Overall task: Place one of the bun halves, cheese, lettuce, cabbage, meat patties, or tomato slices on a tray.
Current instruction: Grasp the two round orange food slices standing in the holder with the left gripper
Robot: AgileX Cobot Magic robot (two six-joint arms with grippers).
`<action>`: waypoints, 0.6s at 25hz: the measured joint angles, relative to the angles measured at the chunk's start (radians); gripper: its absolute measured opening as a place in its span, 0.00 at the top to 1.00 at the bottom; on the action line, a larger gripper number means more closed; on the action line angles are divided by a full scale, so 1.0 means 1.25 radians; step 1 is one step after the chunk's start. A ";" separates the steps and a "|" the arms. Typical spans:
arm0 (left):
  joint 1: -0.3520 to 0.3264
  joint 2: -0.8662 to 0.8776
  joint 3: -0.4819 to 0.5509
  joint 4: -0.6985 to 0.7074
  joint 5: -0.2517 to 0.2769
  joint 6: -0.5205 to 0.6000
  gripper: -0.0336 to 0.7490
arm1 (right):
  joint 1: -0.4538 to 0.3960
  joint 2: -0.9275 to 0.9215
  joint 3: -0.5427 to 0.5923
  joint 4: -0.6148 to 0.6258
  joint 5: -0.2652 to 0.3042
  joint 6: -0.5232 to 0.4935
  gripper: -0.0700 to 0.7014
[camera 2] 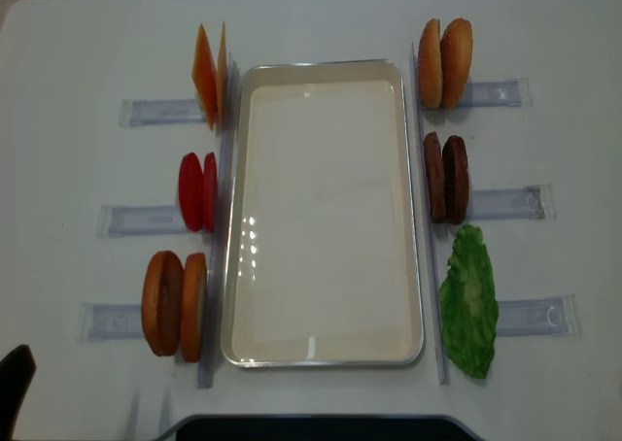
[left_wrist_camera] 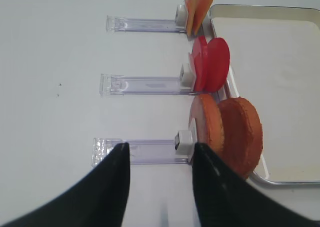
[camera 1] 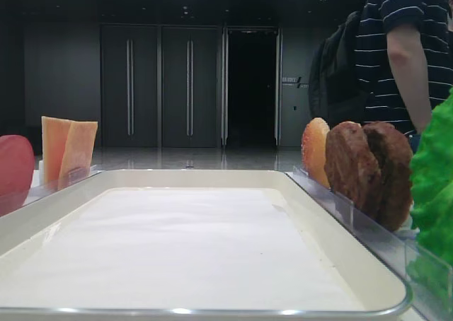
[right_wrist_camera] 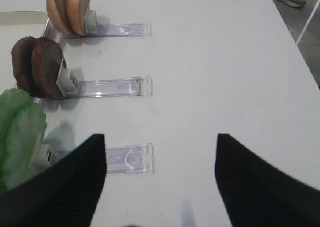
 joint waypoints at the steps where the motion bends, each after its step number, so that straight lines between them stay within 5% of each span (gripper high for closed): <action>1: 0.000 0.000 0.000 0.000 0.000 0.000 0.54 | 0.000 0.000 0.000 0.000 0.000 0.000 0.29; 15: 0.000 0.014 0.000 0.000 0.000 0.000 0.54 | 0.000 0.000 0.000 0.000 0.000 0.000 0.29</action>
